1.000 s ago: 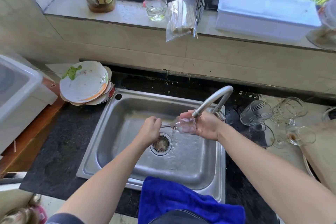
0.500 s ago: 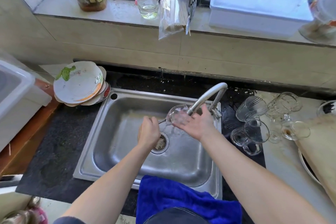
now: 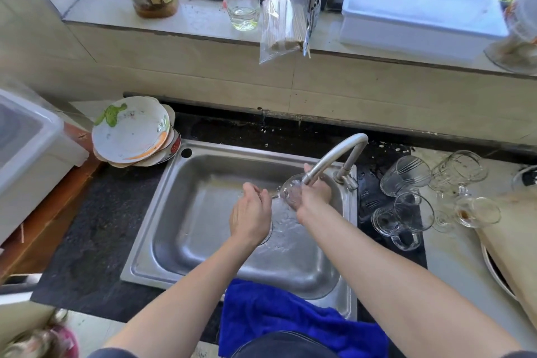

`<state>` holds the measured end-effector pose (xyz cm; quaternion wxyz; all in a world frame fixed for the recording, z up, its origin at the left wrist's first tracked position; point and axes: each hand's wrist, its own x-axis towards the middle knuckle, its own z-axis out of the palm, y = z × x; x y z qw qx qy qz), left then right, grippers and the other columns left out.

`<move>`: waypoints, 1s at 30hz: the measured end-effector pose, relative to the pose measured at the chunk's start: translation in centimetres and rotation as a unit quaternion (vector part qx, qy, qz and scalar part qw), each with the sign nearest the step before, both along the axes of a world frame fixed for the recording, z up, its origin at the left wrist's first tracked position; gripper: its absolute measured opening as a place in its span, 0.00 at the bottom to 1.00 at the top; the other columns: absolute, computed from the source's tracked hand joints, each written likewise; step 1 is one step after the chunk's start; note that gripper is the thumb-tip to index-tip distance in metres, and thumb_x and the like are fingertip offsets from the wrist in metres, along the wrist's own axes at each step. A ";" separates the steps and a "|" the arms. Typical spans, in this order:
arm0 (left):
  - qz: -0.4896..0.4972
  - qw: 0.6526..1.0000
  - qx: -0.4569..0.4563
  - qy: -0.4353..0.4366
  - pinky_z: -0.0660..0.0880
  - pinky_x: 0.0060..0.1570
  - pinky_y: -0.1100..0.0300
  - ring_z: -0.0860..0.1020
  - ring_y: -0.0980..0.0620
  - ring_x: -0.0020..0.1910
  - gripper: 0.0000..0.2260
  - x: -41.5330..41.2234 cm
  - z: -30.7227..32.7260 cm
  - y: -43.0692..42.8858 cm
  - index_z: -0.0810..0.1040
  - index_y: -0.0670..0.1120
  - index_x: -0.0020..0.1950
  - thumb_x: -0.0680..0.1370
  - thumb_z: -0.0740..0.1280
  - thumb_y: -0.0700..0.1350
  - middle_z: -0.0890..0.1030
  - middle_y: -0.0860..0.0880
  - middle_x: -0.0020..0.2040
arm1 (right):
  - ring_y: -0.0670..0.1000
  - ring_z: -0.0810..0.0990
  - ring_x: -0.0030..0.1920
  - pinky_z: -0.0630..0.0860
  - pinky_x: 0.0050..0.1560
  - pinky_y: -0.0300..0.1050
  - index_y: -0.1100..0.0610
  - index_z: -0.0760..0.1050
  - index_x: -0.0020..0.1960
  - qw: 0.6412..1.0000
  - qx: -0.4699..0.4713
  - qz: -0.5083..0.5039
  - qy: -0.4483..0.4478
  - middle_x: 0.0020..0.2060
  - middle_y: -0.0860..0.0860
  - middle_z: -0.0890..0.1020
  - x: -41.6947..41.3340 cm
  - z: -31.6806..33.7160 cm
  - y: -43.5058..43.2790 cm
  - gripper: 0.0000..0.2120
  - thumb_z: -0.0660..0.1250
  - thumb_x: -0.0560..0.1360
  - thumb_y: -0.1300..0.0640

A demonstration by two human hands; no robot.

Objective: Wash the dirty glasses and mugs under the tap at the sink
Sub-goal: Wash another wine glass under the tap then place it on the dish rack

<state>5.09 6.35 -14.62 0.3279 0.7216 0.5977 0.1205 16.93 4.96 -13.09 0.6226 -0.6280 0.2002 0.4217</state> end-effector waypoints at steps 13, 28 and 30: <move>0.081 0.914 -0.366 -0.154 0.55 0.23 0.68 0.63 0.53 0.22 0.07 -0.6 -0.7 3.2 0.67 0.46 0.44 0.80 0.59 0.46 0.72 0.43 0.33 | 0.52 0.85 0.33 0.72 0.21 0.42 0.50 0.78 0.44 0.847 -0.023 0.447 -0.287 0.41 0.50 0.84 4.1 -0.3 -3.0 0.16 0.68 0.72 0.37; 0.245 0.725 -0.511 -0.392 0.71 0.26 0.64 0.70 0.53 0.27 0.06 7.6 -0.5 0.6 0.75 0.39 0.43 0.77 0.61 0.32 0.78 0.46 0.28 | 0.42 0.75 0.55 0.78 0.56 0.47 0.51 0.77 0.61 0.658 0.003 0.482 -0.579 0.56 0.43 0.74 6.1 2.0 -9.1 0.21 0.76 0.70 0.54; 0.252 0.728 -0.514 -0.376 0.68 0.27 0.64 0.67 0.54 0.26 0.05 7.7 -0.9 0.8 0.75 0.41 0.44 0.78 0.63 0.35 0.75 0.46 0.30 | 0.42 0.75 0.57 0.77 0.59 0.46 0.52 0.76 0.63 0.638 0.007 0.492 -0.592 0.58 0.44 0.75 5.9 2.0 -9.6 0.23 0.76 0.69 0.55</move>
